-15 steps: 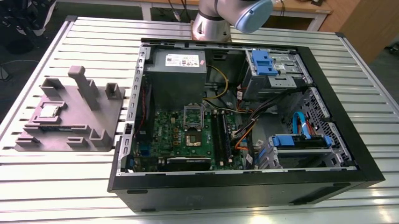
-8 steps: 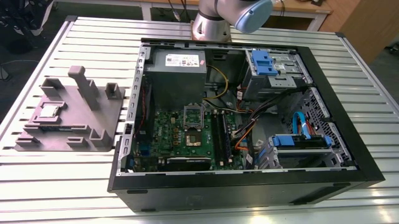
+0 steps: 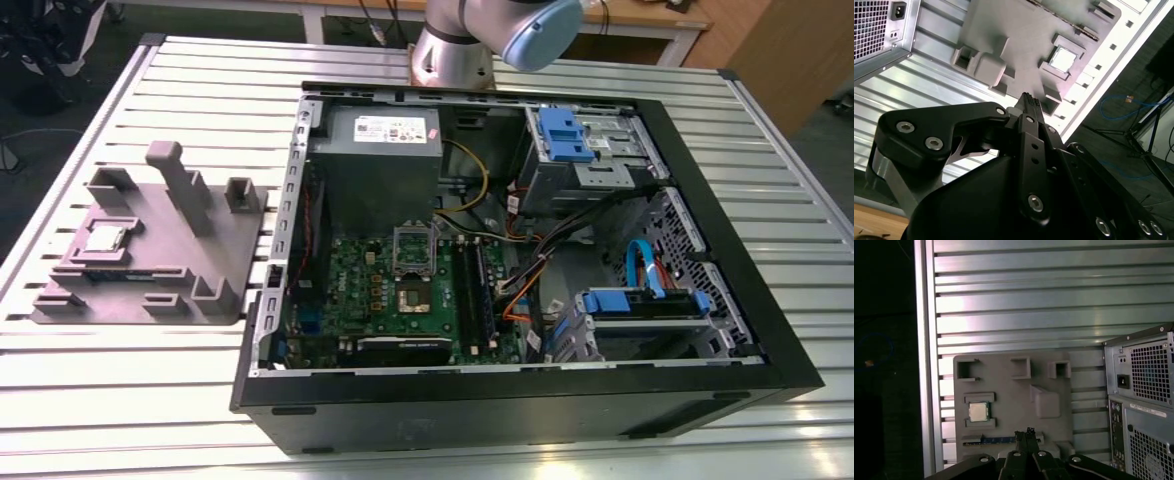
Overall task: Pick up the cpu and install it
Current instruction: 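Reach for the cpu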
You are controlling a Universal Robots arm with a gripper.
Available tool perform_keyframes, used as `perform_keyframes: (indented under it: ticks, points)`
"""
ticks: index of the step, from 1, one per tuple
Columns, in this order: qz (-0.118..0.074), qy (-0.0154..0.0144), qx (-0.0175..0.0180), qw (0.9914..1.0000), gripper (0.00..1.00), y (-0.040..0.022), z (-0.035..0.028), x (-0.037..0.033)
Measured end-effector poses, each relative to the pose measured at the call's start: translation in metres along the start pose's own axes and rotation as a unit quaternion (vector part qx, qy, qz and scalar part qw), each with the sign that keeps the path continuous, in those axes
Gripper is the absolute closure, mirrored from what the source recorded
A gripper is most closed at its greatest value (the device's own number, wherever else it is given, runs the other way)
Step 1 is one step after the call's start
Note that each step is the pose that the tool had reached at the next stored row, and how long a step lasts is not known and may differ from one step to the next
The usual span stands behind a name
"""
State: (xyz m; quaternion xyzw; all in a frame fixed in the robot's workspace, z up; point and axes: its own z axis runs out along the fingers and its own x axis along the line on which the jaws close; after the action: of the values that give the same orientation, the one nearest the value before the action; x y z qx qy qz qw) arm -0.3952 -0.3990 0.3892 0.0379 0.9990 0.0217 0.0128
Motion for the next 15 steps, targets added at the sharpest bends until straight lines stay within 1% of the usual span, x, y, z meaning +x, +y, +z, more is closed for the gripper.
perform_keyframes:
  ticks: [6,15]
  points:
    - [0.0,0.0,0.0,1.0,0.89,-0.0002,0.0,0.0029]
    - [0.0,0.0001,0.0,1.0,0.89,-0.0004,0.0,0.005]
